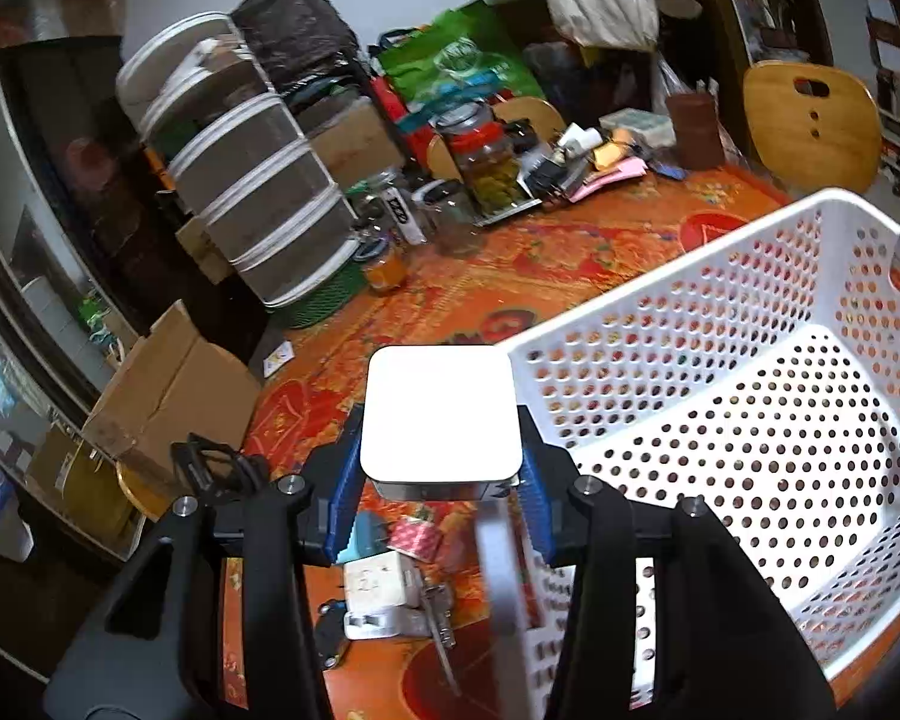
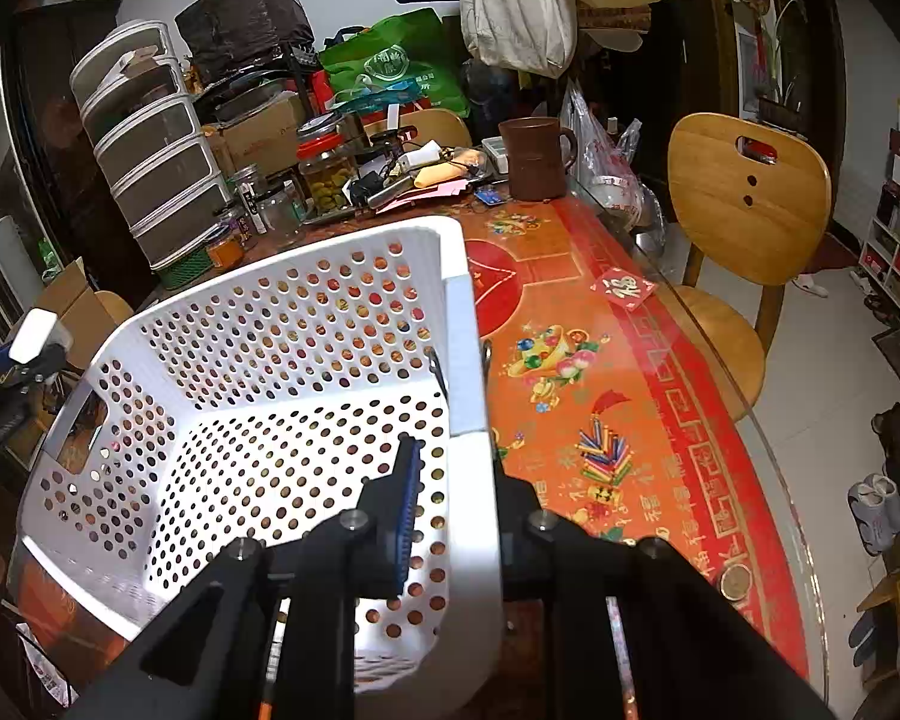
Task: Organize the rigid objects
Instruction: 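Carry the white square charger into the basket with the left tool while the right tool holds the rim, then release the charger and move the left tool back to the item pile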
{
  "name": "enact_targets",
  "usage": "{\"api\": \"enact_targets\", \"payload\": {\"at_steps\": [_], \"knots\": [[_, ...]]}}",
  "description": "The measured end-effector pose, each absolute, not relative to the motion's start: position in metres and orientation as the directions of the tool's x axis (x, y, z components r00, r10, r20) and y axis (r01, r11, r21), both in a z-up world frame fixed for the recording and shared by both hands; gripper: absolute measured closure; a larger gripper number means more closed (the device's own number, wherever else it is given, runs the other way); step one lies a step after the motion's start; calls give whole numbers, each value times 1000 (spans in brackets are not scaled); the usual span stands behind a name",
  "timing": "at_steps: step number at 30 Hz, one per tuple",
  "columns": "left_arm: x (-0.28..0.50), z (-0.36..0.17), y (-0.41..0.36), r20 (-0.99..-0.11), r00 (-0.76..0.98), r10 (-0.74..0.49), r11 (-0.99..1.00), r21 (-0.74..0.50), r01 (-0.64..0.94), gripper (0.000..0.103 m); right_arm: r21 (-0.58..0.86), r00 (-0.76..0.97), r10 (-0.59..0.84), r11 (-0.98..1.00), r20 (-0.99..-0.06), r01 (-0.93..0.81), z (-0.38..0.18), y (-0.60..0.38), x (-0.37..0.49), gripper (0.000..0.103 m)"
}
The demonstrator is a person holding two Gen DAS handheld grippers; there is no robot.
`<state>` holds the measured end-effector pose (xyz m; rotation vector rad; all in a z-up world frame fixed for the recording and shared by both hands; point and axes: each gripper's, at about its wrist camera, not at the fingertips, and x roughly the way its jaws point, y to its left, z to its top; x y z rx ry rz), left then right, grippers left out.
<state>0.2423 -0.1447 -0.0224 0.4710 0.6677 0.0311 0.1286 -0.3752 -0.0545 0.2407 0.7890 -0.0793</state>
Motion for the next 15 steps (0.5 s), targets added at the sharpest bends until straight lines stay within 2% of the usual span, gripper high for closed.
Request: {"api": "enact_targets", "payload": {"at_steps": [10, 13, 14, 15], "knots": [[265, -53, -178, -659, 726, 198, 854, 479, 203, 60, 185, 700, 15, 968, -714, 167, -55, -376, 128, 86], [269, -58, -178, -691, 700, 181, 855, 462, 235, 57, 189, 697, 17, 967, -716, 170, -55, -376, 128, 86], [268, -57, -177, -692, 703, 167, 858, 454, 242, 52, 189, 697, 17, 967, -717, 171, -55, -376, 127, 86], [265, -52, -174, -680, 717, 156, 861, 449, 239, 36, 187, 696, 15, 967, -718, 172, -55, -376, 127, 86]]}}
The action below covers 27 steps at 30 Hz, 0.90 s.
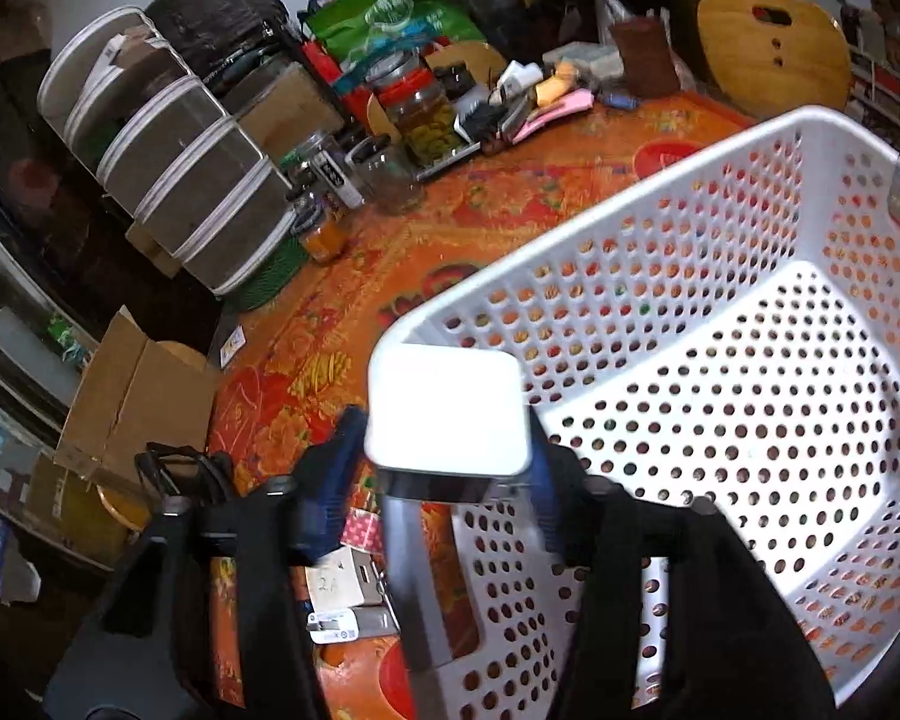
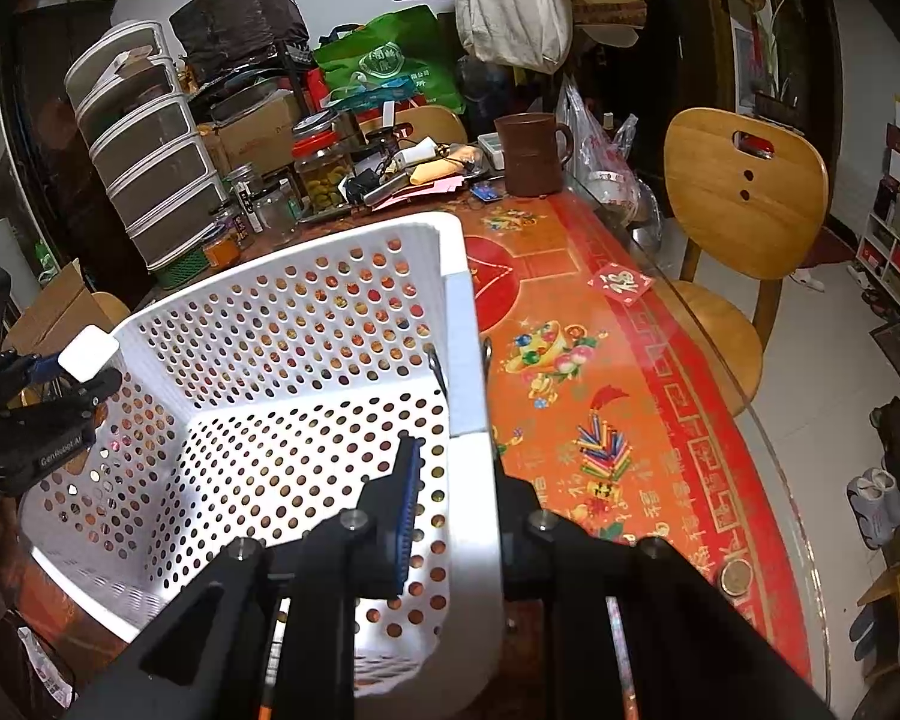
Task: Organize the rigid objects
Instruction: 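Release the charger and move the left tool back to the item pile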
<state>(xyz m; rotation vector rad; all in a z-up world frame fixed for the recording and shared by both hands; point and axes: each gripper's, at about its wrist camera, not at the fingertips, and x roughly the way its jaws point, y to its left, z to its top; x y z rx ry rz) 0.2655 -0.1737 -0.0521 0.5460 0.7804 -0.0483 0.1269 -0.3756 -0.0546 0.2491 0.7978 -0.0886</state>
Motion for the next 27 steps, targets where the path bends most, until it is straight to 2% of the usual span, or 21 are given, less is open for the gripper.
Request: {"api": "enact_targets", "payload": {"at_steps": [1, 5, 7, 14, 16, 17, 20, 23, 27], "knots": [[263, -47, -170, -668, 731, 144, 867, 441, 232, 24, 183, 695, 11, 968, -719, 174, -54, -375, 127, 86], [241, -15, -130, -636, 770, 52, 928, 315, 198, 22, 177, 693, 3, 968, -721, 180, -53, -374, 128, 86], [229, -1, -107, -617, 787, 25, 945, 272, 183, 16, 170, 691, -4, 968, -723, 184, -53, -373, 128, 88], [218, 7, -64, -598, 801, 32, 957, 250, 148, 15, 180, 691, -3, 964, -723, 193, -53, -376, 127, 89], [223, -6, -40, -611, 788, 72, 961, 254, 109, 5, 180, 690, -5, 964, -724, 195, -53, -377, 126, 89], [228, -17, -25, -625, 774, 107, 964, 257, 74, 4, 175, 689, -9, 965, -724, 197, -52, -376, 126, 89], [246, -57, 20, -714, 690, 117, 984, 180, 19, 3, 168, 686, -13, 966, -727, 197, -51, -375, 127, 90], [251, -93, 48, -766, 626, 146, 985, 170, -22, 5, 165, 685, -18, 966, -728, 201, -52, -375, 127, 90], [237, -115, 54, -778, 616, 121, 990, 136, -22, 5, 166, 684, -18, 965, -729, 202, -52, -375, 128, 90]]}}
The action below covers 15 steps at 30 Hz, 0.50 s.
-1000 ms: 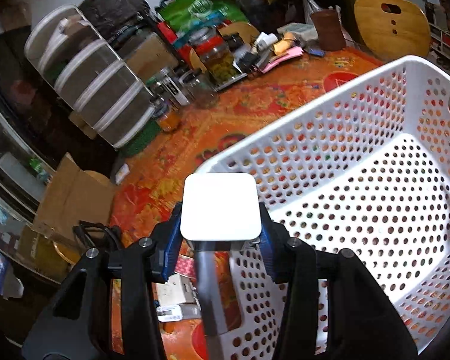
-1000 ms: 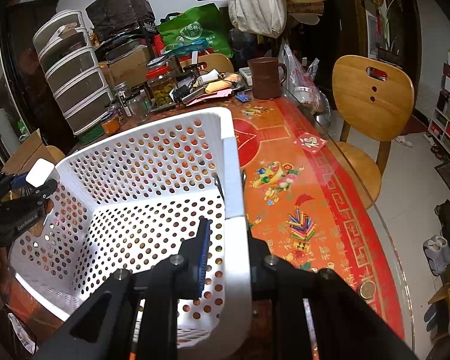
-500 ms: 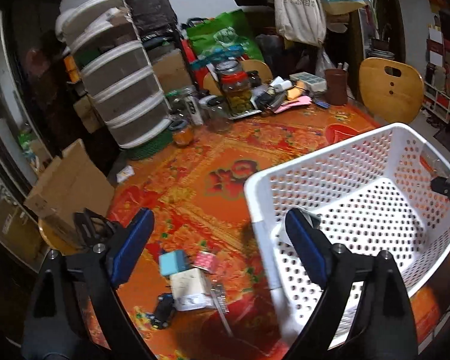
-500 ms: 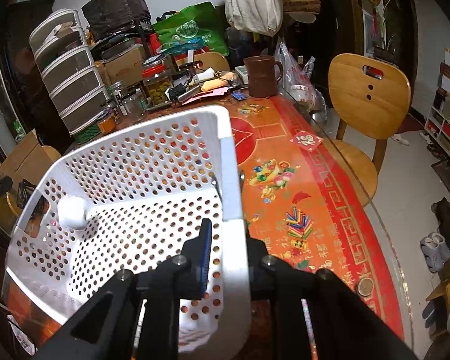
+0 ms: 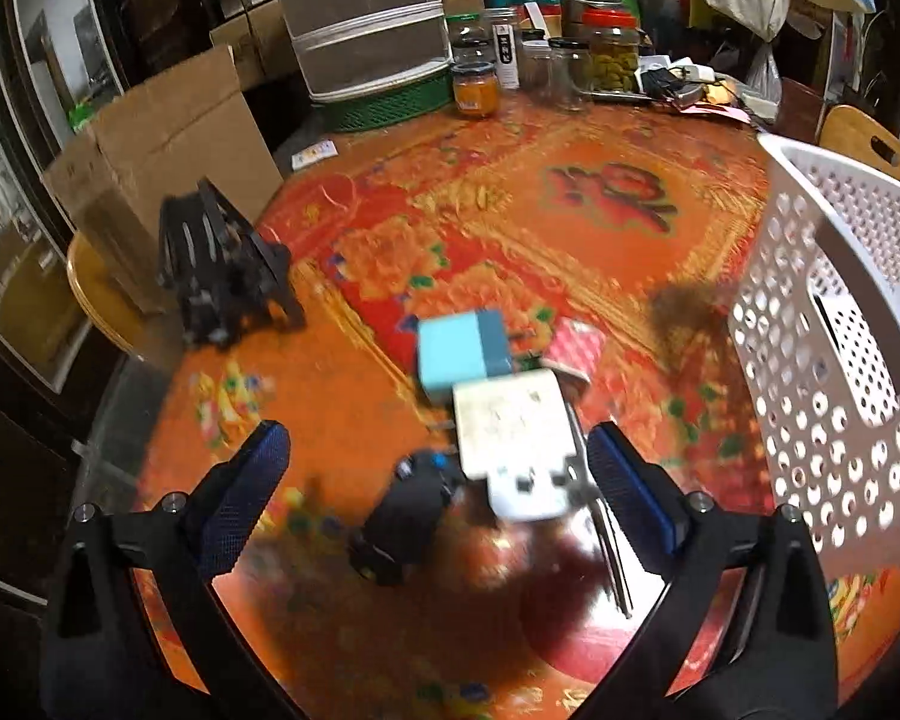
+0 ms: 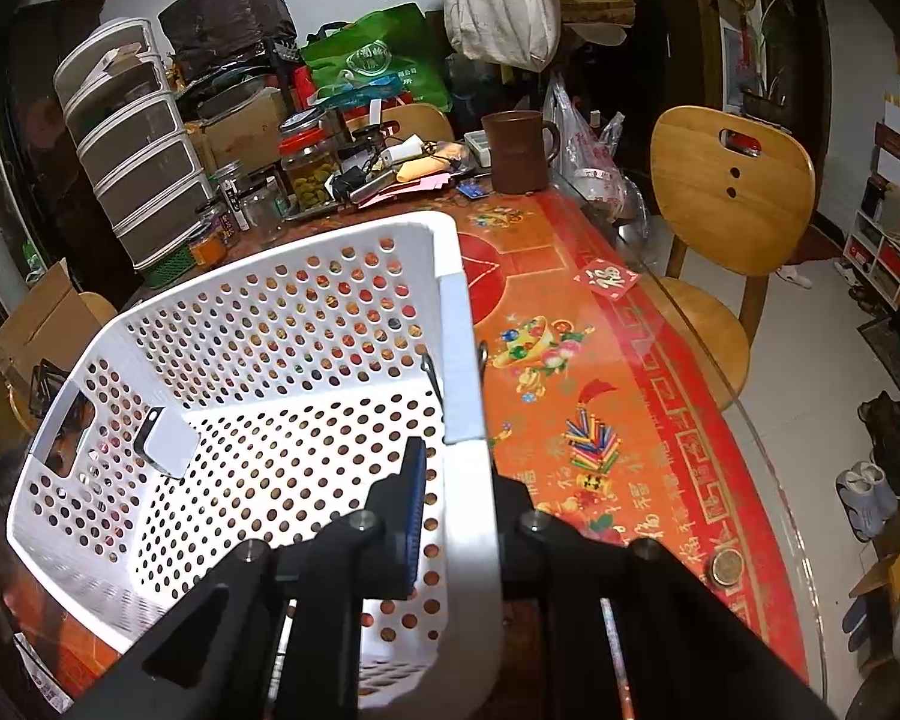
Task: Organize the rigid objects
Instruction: 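Release the charger and move the left tool back to the item pile, then grasp the white plug charger with the left tool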
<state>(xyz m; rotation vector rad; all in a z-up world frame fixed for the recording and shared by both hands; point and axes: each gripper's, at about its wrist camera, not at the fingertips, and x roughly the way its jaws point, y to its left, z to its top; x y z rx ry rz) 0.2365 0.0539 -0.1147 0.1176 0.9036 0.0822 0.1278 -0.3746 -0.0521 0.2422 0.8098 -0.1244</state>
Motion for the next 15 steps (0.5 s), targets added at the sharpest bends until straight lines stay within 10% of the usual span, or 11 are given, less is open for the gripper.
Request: {"api": "enact_targets", "payload": {"at_steps": [15], "knots": [[217, -137, 35, -753, 655, 58, 998, 20, -65, 18, 164, 682, -19, 966, -732, 202, -53, -374, 128, 90]]}}
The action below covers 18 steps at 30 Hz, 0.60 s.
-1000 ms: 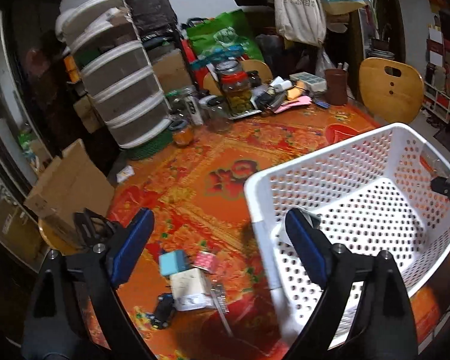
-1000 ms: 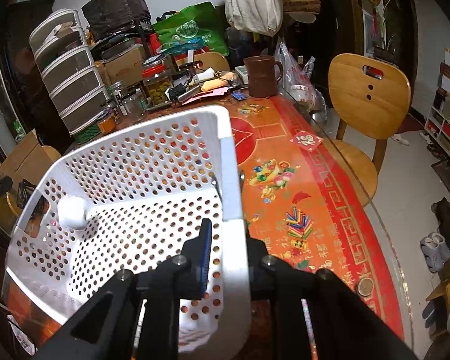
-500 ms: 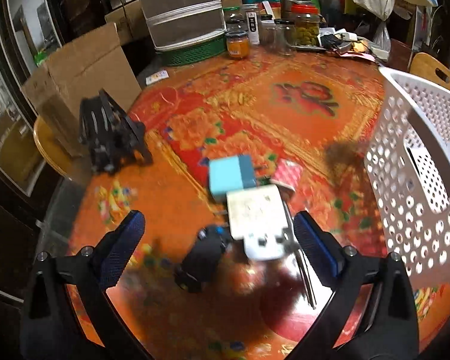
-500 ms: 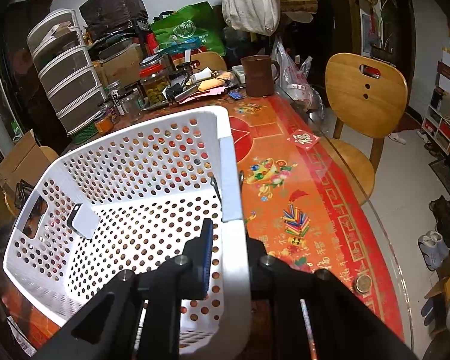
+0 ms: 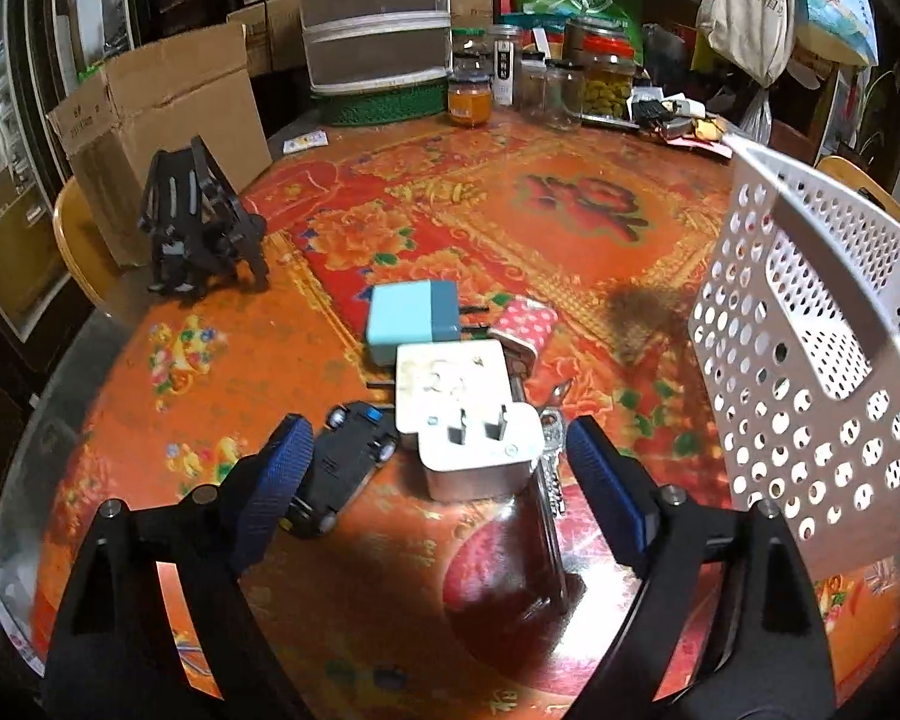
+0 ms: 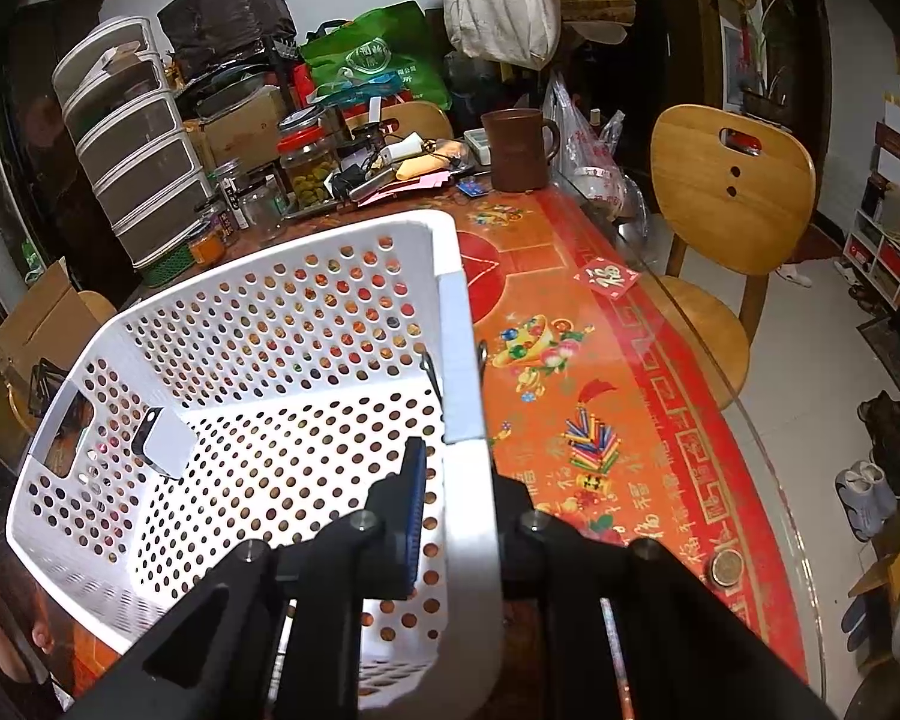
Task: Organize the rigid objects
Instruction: 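Grasp the white plug charger with the left tool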
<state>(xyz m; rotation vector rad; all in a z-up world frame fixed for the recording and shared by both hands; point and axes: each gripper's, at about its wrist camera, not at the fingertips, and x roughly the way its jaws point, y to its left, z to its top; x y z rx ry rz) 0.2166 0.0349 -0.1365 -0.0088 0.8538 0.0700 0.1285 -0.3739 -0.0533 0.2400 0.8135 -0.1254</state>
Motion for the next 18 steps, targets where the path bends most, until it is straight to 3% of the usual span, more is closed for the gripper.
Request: {"api": "enact_targets", "payload": {"at_steps": [3, 6, 7, 18], "knots": [[221, -148, 36, -764, 644, 43, 997, -6, -73, 20, 165, 682, -17, 966, -731, 202, -53, -374, 129, 90], [221, -151, 36, -755, 654, 57, 996, -1, -88, 42, 161, 681, -19, 966, -732, 201, -53, -373, 129, 90], [220, -151, 37, -752, 657, 50, 996, -8, -86, 62, 161, 681, -19, 966, -732, 201, -53, -374, 128, 90], [199, -102, 28, -639, 754, 154, 988, 105, -113, 62, 162, 680, -16, 967, -733, 198, -54, -373, 128, 90]]}}
